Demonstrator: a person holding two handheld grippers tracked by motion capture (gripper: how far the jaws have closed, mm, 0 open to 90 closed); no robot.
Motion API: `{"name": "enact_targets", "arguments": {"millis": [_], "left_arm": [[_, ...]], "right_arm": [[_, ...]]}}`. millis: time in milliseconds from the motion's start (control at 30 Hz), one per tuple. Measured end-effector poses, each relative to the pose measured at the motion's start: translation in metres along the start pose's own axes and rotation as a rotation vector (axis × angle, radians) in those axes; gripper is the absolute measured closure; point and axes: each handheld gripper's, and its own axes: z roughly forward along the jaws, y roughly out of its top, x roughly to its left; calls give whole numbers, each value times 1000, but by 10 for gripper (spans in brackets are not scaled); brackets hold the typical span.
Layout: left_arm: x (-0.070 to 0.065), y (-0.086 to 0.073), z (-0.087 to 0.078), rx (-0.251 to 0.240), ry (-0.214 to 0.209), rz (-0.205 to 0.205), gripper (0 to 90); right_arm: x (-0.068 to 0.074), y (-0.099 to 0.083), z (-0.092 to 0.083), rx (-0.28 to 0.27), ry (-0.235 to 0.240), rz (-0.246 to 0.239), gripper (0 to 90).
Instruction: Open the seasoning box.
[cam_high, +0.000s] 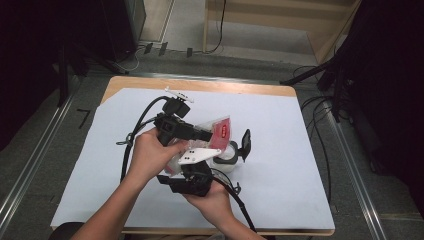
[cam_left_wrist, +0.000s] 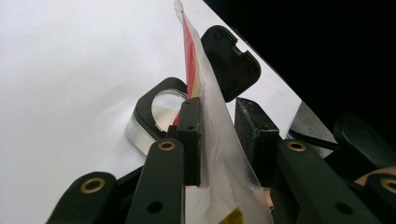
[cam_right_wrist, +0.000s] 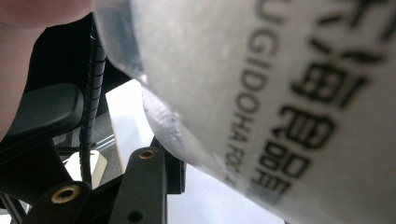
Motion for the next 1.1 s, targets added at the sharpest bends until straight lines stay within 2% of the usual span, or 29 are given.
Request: {"name": "enact_targets", "arguments": {"millis": [500, 1100], "left_arm": [[0, 3, 1, -8, -8, -13, 731], [0, 4, 1, -2, -7, -7, 732]], "right_arm": [[-1, 1, -2, -1, -2, 6, 639], [-1, 3, -2, 1, 3, 8, 639]]}}
